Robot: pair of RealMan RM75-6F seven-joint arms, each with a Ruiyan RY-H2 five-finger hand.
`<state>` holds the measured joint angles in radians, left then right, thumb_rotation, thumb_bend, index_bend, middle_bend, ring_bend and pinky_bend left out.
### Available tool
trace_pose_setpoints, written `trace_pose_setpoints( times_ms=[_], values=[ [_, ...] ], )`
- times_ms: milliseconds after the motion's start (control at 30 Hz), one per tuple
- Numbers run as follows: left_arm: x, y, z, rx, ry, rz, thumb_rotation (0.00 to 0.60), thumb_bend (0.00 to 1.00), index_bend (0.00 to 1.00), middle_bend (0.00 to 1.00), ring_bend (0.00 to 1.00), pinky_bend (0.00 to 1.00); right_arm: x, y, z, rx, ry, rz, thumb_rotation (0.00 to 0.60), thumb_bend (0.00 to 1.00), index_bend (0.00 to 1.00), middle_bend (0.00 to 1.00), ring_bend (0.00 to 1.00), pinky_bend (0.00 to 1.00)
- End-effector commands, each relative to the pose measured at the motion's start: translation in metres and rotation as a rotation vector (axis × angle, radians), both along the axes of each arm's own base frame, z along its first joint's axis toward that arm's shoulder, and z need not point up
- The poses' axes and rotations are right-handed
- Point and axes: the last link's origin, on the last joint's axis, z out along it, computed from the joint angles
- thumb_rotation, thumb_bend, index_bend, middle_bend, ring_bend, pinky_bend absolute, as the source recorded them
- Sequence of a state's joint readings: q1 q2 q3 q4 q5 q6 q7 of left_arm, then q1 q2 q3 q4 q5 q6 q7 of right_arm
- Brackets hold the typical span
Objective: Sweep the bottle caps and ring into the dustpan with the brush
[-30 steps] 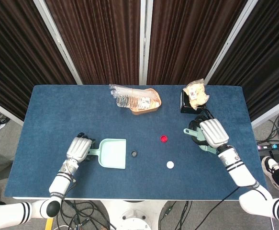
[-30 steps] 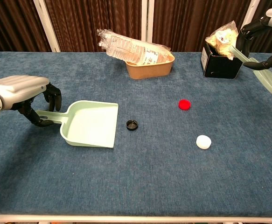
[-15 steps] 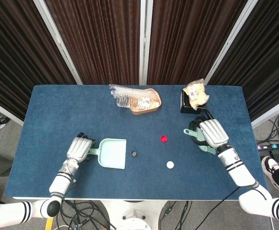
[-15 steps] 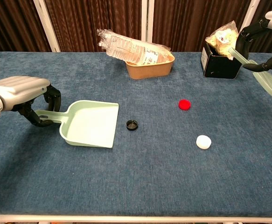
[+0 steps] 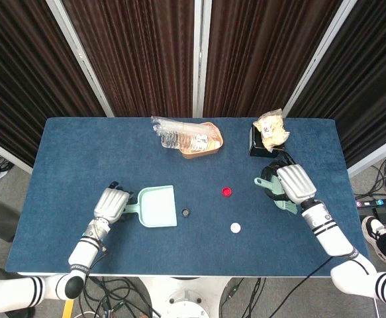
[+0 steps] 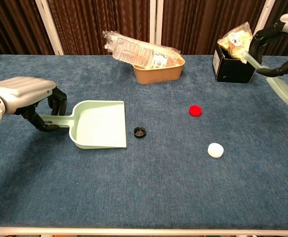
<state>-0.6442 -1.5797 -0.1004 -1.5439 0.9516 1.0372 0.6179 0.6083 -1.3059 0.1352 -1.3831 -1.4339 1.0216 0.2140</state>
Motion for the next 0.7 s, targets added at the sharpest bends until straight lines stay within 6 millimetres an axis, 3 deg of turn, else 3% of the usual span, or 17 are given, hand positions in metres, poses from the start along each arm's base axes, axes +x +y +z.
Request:
trace_pose_setpoints(
  times_ms=[33,433,700],
  values=[
    [0.005,0.002,0.003,-0.007,0.019,-0.027,0.600,0.37,0.52,0.53,0.36,0.17,0.007,-0.014,-0.008,0.059,-0.030,0.022,0.600,0.42,0.66,0.62,0.27,0.05],
    [0.026,0.021,0.015,-0.098,0.059,-0.061,0.600,0.37,0.52,0.53,0.36,0.17,0.044,-0.047,-0.056,0.210,-0.059,0.173,0.600,0.45,0.68,0.63,0.27,0.06],
    [0.029,0.029,0.014,-0.138,0.068,-0.037,0.600,0.37,0.52,0.53,0.36,0.17,0.057,-0.050,-0.088,0.279,-0.094,0.227,0.600,0.46,0.69,0.63,0.27,0.06]
  ],
)
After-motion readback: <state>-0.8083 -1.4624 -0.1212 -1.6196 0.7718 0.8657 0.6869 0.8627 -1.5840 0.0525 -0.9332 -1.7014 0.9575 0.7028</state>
